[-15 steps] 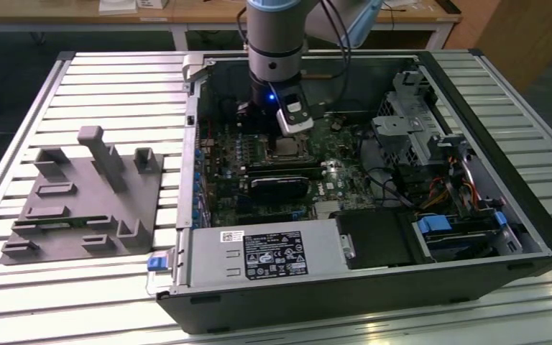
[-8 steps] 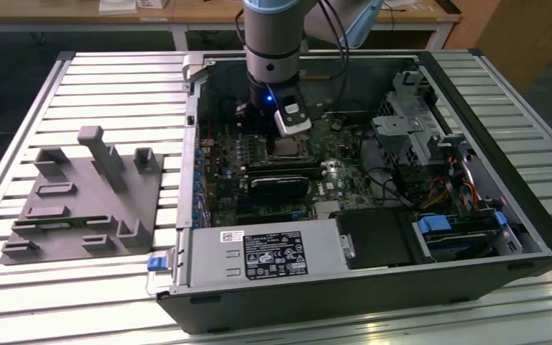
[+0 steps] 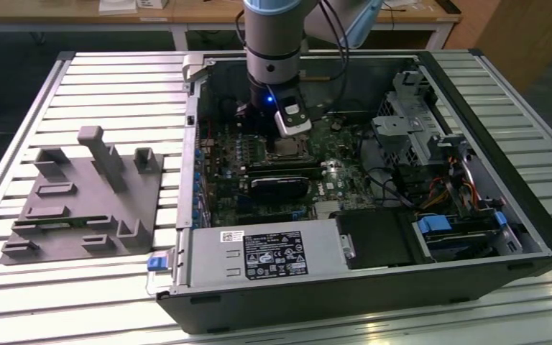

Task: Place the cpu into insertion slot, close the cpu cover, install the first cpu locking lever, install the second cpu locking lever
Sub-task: 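Close the cpu cover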

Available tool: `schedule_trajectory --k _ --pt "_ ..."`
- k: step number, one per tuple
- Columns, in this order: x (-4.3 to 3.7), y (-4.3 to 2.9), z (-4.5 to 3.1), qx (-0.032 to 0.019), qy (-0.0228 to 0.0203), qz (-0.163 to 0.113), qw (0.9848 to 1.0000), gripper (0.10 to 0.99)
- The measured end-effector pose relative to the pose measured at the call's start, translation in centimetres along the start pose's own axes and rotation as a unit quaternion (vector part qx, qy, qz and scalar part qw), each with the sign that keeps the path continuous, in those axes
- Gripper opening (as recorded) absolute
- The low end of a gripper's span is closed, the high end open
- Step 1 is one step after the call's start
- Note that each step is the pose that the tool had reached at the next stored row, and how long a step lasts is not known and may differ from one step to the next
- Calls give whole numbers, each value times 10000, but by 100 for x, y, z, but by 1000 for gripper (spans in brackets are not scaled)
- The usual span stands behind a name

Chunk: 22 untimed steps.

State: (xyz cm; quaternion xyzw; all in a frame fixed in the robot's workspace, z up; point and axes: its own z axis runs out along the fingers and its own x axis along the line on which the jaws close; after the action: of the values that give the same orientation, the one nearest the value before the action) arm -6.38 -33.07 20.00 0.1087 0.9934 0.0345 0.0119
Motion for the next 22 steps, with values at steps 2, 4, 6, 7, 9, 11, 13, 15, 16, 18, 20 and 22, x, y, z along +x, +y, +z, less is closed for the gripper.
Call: schedule_trajectory --k 2,4,6,7,9,11,13,15,16,18,20,22 --pt "-13 3 1 -1 0 0 10000 106" --pt "-26 6 2 -1 -1 0 10000 106" --pt "-32 8 2 0 0 0 10000 106" --pt "-32 8 2 0 0 0 10000 106" --pt "-33 8 1 0 0 0 10000 106" --pt "-33 8 -9 1 0 0 10000 106" --pt "-34 10 -36 0 0 0 10000 106" --pt "-34 13 -75 0 0 0 10000 106" --pt "-35 15 -94 -1 0 0 10000 106" --pt "-35 16 -114 0 0 0 10000 106" --pt "-41 17 -113 -1 0 -1 10000 106" --pt "-75 25 -113 0 1 0 10000 106"
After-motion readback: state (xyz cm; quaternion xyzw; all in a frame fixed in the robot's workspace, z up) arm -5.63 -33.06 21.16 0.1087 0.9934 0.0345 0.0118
